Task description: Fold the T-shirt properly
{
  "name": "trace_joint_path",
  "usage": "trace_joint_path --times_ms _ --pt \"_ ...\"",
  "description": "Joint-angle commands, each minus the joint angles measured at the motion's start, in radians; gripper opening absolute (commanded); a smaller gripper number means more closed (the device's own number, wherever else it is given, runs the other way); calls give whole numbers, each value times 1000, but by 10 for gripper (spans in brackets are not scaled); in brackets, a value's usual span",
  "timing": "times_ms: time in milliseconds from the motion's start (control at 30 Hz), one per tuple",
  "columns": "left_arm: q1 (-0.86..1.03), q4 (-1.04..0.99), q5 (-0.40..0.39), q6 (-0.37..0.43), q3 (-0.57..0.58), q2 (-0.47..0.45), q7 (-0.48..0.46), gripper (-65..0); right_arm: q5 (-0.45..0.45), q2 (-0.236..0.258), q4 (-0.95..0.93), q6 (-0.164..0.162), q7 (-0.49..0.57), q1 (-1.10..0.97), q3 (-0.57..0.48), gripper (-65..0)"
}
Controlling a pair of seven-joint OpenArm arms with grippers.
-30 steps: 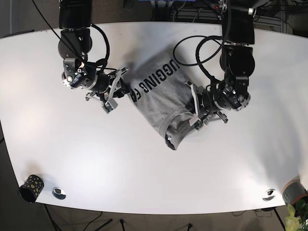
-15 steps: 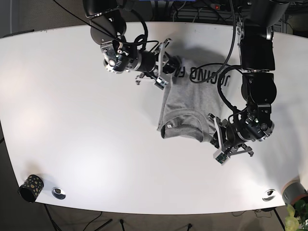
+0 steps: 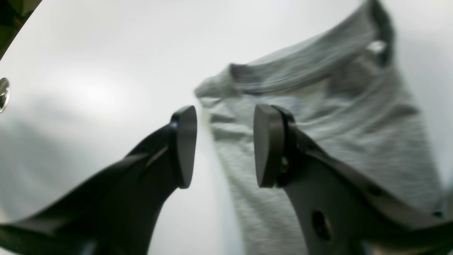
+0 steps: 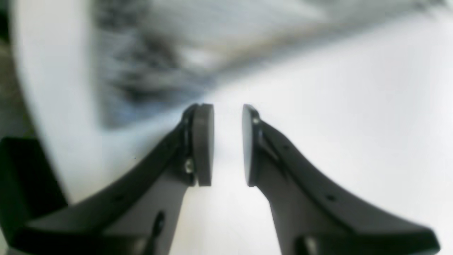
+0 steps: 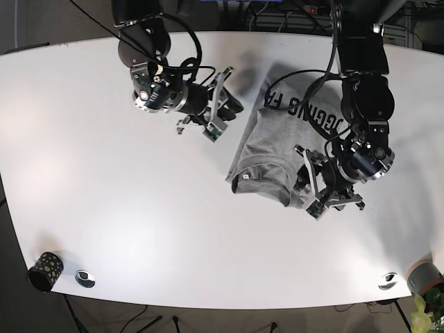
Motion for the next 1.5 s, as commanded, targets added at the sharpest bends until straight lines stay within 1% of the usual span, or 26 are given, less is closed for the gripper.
trace_joint_path --times_ms 0,33,100,133,200,267,367,467,633,767,867,1000,1100,1200,1267,1333,1367,1467 --pt "8 32 -5 0 -21 21 -22 -357 20 -1 26 10 20 13 51 -528" --pt "20 34 -5 14 -27 31 -22 -343 20 -1 27 10 20 13 76 -528" --pt "46 34 -5 91 -37 53 -30 -317 20 -1 27 10 20 14 116 -528" --pt "63 34 -5 145 -40 65 -51 -306 20 -1 27 10 20 14 136 -528" --pt "100 31 -5 228 -35 74 -111 -296 18 1 26 10 20 19 162 -526" --pt "141 28 -4 289 -17 76 -200 -306 14 1 26 10 20 20 173 -525" --pt "210 26 -2 352 31 74 -310 -312 14 1 26 10 20 20 173 -525" --pt "250 3 13 383 60 77 -369 -312 17 1 26 10 20 17 173 -525" --pt "282 -107 72 389 77 90 -433 -312 20 1 26 10 20 14 173 -525" --pt "298 -218 98 387 92 82 -478 -318 17 1 26 10 20 16 173 -526" --pt "298 -261 145 386 85 73 -453 -319 20 -2 24 10 20 14 173 -526" --pt "298 -265 162 386 80 31 -404 -319 20 -9 24 10 20 14 171 -526" --pt "293 -268 158 386 10 -16 -373 -319 21 -13 24 10 20 14 171 -526" --pt "289 -298 158 380 -83 -56 -361 -318 21 -32 24 10 20 19 171 -526" --pt "266 -333 161 343 -136 -102 -358 -318 21 -32 27 10 20 20 171 -526" --pt "249 -356 164 304 -167 -133 -350 -318 21 -33 30 10 20 20 171 -526" --pt "236 -377 164 277 -187 -156 -336 -318 21 -33 30 10 20 20 171 -526" --pt "215 -436 164 234 -239 -211 -310 -318 21 -35 30 10 20 20 171 -526"
